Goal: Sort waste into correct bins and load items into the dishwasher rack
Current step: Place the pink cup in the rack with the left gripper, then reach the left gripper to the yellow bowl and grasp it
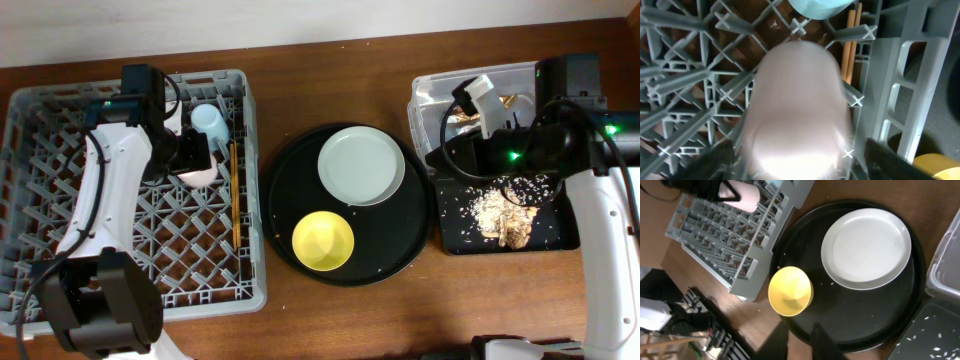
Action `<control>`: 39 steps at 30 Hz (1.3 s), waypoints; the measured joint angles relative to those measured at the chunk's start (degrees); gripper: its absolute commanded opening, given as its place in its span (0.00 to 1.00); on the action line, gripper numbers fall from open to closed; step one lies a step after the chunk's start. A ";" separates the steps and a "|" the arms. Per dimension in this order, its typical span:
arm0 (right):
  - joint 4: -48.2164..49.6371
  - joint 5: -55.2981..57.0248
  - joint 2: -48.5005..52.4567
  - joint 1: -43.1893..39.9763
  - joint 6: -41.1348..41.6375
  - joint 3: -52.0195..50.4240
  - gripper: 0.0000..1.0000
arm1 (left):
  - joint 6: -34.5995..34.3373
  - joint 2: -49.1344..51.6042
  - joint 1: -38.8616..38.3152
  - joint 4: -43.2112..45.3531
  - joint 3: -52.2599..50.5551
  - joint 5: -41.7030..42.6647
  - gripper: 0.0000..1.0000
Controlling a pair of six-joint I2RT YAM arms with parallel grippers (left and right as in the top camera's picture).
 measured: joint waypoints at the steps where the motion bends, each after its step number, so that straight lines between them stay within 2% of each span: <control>1: -0.02 -0.02 0.00 0.00 0.02 0.00 0.28 | -0.33 0.00 0.00 0.11 0.00 0.00 0.87; 3: -0.09 0.00 0.00 0.00 0.00 0.00 0.35 | -0.37 0.00 0.00 0.50 0.00 -0.11 0.87; 5: -0.13 0.00 0.00 0.00 -0.07 0.00 0.68 | -0.37 0.00 0.00 0.50 0.11 -0.13 0.82; 6: -0.17 0.07 0.00 0.00 -0.11 0.00 0.93 | -0.46 0.00 0.00 0.35 0.31 -0.13 0.80; 7: -0.13 0.24 0.00 0.00 -0.17 0.00 0.99 | -0.59 0.00 0.00 -0.09 0.76 -0.11 0.79; 11: -0.15 2.86 0.00 0.00 0.02 0.00 0.99 | -0.61 -1.07 0.00 -1.51 1.42 2.86 0.77; 14: -0.15 6.67 0.00 0.00 -0.02 0.00 0.99 | -0.81 -5.40 -0.39 -3.72 1.42 8.63 0.67; 17: -0.17 9.14 0.00 0.00 0.00 0.00 0.99 | -1.05 -9.53 -4.33 -5.55 1.75 11.72 0.66; 19: -0.20 9.68 0.00 0.00 -0.04 0.00 0.99 | -1.03 -10.01 -9.75 -6.95 1.86 12.79 0.66; 23: -0.22 10.29 0.00 0.00 -0.02 0.00 0.99 | -1.09 -10.01 -27.23 -6.47 0.55 14.14 0.66; 26: -0.24 10.34 0.00 0.00 -0.02 0.00 0.99 | -1.20 -10.01 -38.80 -1.51 -3.85 14.34 0.58; 28: -0.17 10.34 0.00 0.00 -0.02 0.00 0.99 | -1.86 -10.05 -46.75 3.30 -8.76 13.51 0.58; 29: -0.28 10.36 0.00 0.00 0.00 0.00 0.99 | -2.89 -10.05 -48.02 4.90 -10.01 12.13 0.69; 30: -0.24 10.45 0.00 0.00 0.00 0.00 0.99 | -4.63 -10.05 -50.12 6.43 -12.20 9.53 0.99; 33: -0.31 10.49 0.00 0.00 0.00 0.00 0.99 | -6.49 -10.05 -50.90 6.82 -13.11 6.64 0.99; 35: -0.31 10.49 0.00 0.00 -0.02 0.00 0.99 | -6.80 -10.08 -50.82 7.98 -13.66 3.85 0.68; 37: -0.33 10.49 0.00 0.00 0.00 0.00 0.99 | -7.34 -10.10 -50.82 10.23 -15.74 2.51 0.52; 39: -0.33 10.49 0.00 0.00 0.00 0.00 0.99 | -7.56 -10.10 -50.82 12.76 -18.95 1.60 0.41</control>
